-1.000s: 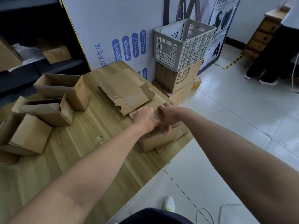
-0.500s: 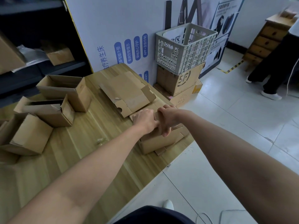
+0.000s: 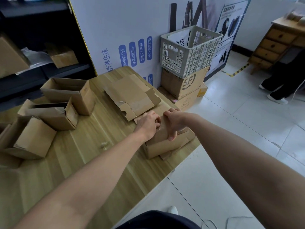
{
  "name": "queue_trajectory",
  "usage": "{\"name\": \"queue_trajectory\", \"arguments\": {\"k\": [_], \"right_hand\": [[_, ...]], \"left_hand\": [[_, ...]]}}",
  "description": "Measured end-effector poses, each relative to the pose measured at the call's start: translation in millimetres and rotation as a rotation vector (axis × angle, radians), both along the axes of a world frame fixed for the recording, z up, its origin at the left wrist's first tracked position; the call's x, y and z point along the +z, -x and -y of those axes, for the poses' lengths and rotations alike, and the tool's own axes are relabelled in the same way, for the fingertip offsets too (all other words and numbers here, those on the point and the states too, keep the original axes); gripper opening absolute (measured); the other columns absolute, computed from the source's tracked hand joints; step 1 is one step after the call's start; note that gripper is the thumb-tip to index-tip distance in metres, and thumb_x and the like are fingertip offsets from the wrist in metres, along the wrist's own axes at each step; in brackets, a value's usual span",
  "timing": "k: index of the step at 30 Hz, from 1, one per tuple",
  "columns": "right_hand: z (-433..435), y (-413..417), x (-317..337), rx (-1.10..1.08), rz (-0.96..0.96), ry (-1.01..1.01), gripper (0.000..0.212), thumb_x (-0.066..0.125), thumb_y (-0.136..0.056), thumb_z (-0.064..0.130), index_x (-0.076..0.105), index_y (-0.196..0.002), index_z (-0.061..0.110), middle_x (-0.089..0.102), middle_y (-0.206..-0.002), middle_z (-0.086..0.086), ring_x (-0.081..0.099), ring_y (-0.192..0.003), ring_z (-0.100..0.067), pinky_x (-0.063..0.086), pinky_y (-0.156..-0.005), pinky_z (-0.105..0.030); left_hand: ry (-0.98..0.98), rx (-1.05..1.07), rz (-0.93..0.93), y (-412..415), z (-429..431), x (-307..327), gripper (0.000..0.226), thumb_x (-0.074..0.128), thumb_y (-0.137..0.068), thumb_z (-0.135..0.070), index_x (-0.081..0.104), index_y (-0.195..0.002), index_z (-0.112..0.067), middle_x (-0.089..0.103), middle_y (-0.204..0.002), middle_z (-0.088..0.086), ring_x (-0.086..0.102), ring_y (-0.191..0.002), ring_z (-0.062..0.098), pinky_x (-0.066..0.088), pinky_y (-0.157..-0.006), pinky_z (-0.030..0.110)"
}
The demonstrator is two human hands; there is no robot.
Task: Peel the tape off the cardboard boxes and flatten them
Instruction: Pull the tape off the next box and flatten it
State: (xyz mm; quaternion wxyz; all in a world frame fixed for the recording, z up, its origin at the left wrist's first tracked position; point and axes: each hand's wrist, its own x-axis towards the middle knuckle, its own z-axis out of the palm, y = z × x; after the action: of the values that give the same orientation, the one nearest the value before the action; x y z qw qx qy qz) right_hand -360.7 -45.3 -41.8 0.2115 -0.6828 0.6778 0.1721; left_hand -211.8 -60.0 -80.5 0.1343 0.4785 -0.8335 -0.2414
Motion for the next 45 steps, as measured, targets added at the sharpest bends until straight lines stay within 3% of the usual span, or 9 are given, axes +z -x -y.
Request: {"name": "queue_trajectory", "arguments": {"k": [6, 11, 18, 23, 30, 34, 38, 41, 45], "right_hand": [[-0.7, -2.5, 1.0, 0.0, -0.01, 0.006, 0.108, 0.083, -0.06, 0.051, 0.024, -0.146, 0.023, 0.035, -0.138, -0.002, 0.028, -0.13, -0.026, 0.033, -0.105, -0.049], [1.6, -3.1, 1.7, -0.001, -0.008, -0.008, 0.109, 0.084, -0.059, 0.05, 0.024, -0.146, 0.023, 0.035, -0.138, -0.002, 0.028, -0.13, -0.026, 0.034, -0.105, -0.048], [-1.4, 1.5, 0.5, -0.007, -0.018, -0.015, 0.109, 0.084, -0.059, 0.05, 0.024, -0.146, 0.022, 0.035, -0.138, -0.002, 0.029, -0.13, -0.026, 0.034, -0.107, -0.048], [2.5, 6.6, -0.5, -0.016, -0.016, -0.032, 0.11, 0.083, -0.06, 0.049, 0.022, -0.148, 0.023, 0.034, -0.143, -0.003, 0.03, -0.132, -0.028, 0.033, -0.107, -0.05], [9.9, 4.9, 0.1, -0.007, -0.083, -0.055, 0.114, 0.083, -0.059, 0.053, 0.019, -0.149, 0.022, 0.032, -0.145, -0.004, 0.033, -0.132, -0.029, 0.035, -0.105, -0.05], [11.9, -1.9, 1.4, -0.003, -0.128, -0.082, 0.117, 0.083, -0.057, 0.054, 0.018, -0.149, 0.022, 0.031, -0.145, -0.004, 0.035, -0.13, -0.03, 0.038, -0.105, -0.05], [8.0, -11.4, 2.5, 0.01, -0.228, -0.083, 0.12, 0.081, -0.06, 0.053, 0.01, -0.152, 0.022, 0.02, -0.153, -0.006, 0.021, -0.139, -0.032, 0.031, -0.109, -0.054], [0.0, -33.1, -6.4, 0.106, -0.173, -0.06, 0.127, 0.08, -0.063, 0.05, -0.007, -0.152, 0.028, -0.003, -0.16, -0.003, -0.007, -0.146, -0.033, 0.005, -0.116, -0.058], [-13.3, -64.5, -12.3, 0.218, -0.133, 0.082, 0.126, 0.079, -0.06, 0.054, -0.007, -0.151, 0.032, 0.01, -0.157, -0.003, 0.01, -0.143, -0.031, 0.012, -0.115, -0.053]], "left_hand": [[-0.018, -0.021, -0.039, -4.0, 2.2, -0.5, 0.012, 0.059, -0.092, -0.019, 0.064, -0.101, -0.013, 0.056, -0.11, 0.001, 0.051, -0.105, 0.02, 0.043, -0.095, 0.042], [-0.082, 0.04, -0.187, -7.5, 6.1, -1.4, 0.01, 0.067, -0.087, -0.018, 0.073, -0.094, -0.013, 0.06, -0.102, -0.005, 0.056, -0.092, 0.012, 0.043, -0.079, 0.024], [-0.02, -0.039, -0.054, 6.5, 10.8, 0.6, 0.011, 0.055, -0.091, -0.008, 0.058, -0.081, -0.011, 0.055, -0.094, 0.001, 0.051, -0.093, 0.022, 0.045, -0.082, 0.037], [-0.359, -0.048, -0.47, -19.6, 3.8, 6.0, 0.024, 0.046, -0.089, 0.012, 0.052, -0.077, -0.008, 0.056, -0.081, 0.003, 0.05, -0.078, 0.013, 0.042, -0.072, 0.019], [-0.587, 0.235, -0.892, -69.6, 0.7, 18.0, 0.025, 0.038, -0.099, 0.0, 0.044, -0.078, -0.013, 0.05, -0.065, 0.002, 0.05, -0.059, 0.011, 0.052, -0.06, 0.025], [-0.719, 0.42, -0.775, -90.8, -1.2, 5.6, 0.014, 0.047, -0.099, -0.017, 0.043, -0.086, -0.015, 0.045, -0.065, 0.002, 0.043, -0.055, 0.013, 0.049, -0.054, 0.03], [-0.761, 0.417, -0.458, -86.2, -8.2, -10.8, 0.032, 0.067, -0.087, -0.035, 0.049, -0.104, -0.014, 0.048, -0.069, 0.0, 0.043, -0.056, 0.01, 0.049, -0.053, 0.027], [-0.88, 0.412, -0.552, -75.2, -16.2, -15.9, 0.02, 0.066, -0.088, -0.021, 0.055, -0.1, -0.008, 0.054, -0.07, 0.002, 0.047, -0.052, 0.009, 0.051, -0.055, 0.026], [-0.962, 0.42, -0.77, -72.0, -18.8, -11.5, 0.012, 0.06, -0.09, -0.004, 0.054, -0.081, -0.009, 0.052, -0.071, 0.005, 0.05, -0.05, 0.008, 0.055, -0.061, 0.03]]}}
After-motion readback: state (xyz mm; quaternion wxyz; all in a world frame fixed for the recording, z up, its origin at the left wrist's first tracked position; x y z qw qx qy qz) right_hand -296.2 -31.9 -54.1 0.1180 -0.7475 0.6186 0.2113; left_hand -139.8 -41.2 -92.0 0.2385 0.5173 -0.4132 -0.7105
